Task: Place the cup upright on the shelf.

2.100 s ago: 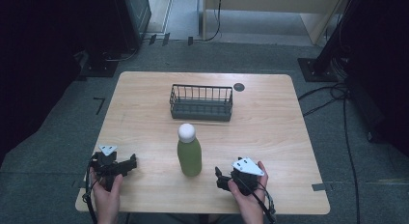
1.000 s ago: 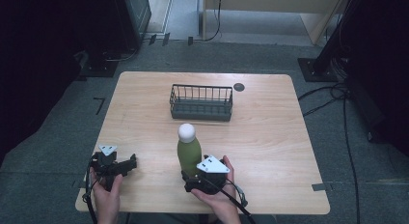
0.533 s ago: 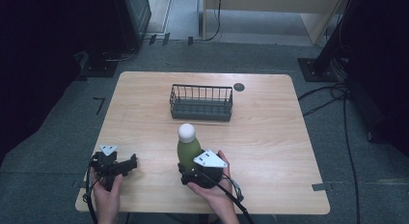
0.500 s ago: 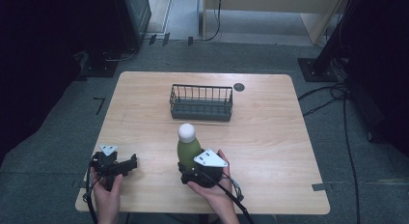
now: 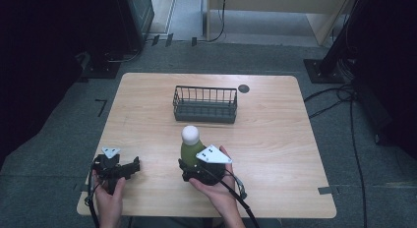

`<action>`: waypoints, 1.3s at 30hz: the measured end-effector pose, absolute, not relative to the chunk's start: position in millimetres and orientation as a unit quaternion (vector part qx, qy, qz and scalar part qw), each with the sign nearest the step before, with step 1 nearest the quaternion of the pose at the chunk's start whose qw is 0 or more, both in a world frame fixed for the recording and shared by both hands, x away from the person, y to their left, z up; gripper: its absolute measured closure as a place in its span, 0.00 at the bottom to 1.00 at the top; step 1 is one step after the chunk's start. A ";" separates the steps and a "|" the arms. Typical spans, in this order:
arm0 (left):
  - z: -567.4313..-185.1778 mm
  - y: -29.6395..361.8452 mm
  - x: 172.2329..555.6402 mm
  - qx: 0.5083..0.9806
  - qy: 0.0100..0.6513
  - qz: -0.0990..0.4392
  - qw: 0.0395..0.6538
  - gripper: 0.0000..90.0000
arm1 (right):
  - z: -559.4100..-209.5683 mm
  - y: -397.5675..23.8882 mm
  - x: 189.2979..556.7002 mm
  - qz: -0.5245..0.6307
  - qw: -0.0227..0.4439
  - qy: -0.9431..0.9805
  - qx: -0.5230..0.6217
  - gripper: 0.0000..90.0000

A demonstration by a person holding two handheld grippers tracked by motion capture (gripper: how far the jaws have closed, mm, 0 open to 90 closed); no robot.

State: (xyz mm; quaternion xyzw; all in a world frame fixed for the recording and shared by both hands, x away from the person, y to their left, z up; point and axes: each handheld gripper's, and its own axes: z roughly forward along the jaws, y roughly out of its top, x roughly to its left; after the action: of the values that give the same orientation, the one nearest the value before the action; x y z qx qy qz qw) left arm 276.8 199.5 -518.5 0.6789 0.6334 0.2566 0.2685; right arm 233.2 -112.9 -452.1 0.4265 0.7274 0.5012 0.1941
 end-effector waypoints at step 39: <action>-518.6 199.4 276.8 0.678 0.634 0.257 0.269 0.00 | -385.8 -153.4 284.8 0.499 0.242 0.713 0.430 0.22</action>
State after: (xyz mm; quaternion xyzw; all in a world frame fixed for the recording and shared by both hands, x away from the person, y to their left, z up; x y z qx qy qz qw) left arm 276.8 199.4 -518.6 0.6782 0.6338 0.2571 0.2690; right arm 284.8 -153.4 -385.8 0.4298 0.7128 0.4987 0.2420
